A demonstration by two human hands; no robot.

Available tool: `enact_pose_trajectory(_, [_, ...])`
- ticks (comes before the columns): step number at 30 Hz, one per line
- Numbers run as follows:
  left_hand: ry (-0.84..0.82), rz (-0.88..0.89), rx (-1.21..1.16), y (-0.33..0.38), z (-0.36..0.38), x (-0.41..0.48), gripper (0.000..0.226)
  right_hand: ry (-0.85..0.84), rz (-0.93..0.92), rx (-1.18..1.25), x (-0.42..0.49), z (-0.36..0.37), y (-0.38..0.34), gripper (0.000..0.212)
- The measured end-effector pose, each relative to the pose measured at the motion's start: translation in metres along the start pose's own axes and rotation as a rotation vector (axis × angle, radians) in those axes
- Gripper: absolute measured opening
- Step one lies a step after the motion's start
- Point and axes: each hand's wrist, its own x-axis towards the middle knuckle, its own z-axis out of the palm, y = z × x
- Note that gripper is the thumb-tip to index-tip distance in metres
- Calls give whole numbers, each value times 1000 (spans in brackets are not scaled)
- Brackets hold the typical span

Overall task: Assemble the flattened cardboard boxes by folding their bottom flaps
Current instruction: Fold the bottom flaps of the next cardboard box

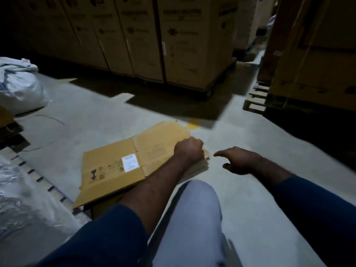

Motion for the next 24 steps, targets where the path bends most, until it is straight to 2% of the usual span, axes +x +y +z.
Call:
enact_pose_trajectory(5, [25,107,-83,89,-12,-16,29,29,118,56,-89,12,37,54])
enact_pose_trajectory(10, [-2,250,-102,177,-7,-37,30,82,328,116,-168,36,76,54])
enact_pose_trajectory(16, [-36,416,-90,264,1,-47,27,99,532,387,-239,64,132,57])
enact_pose_trajectory(21, [58,575,-151,367,-20,-49,25,483,725,669,-310,40,188,48])
enact_pose_trajectory(24, [121,707,-281,446,-39,-62,19,836,894,839,-361,39,223,39])
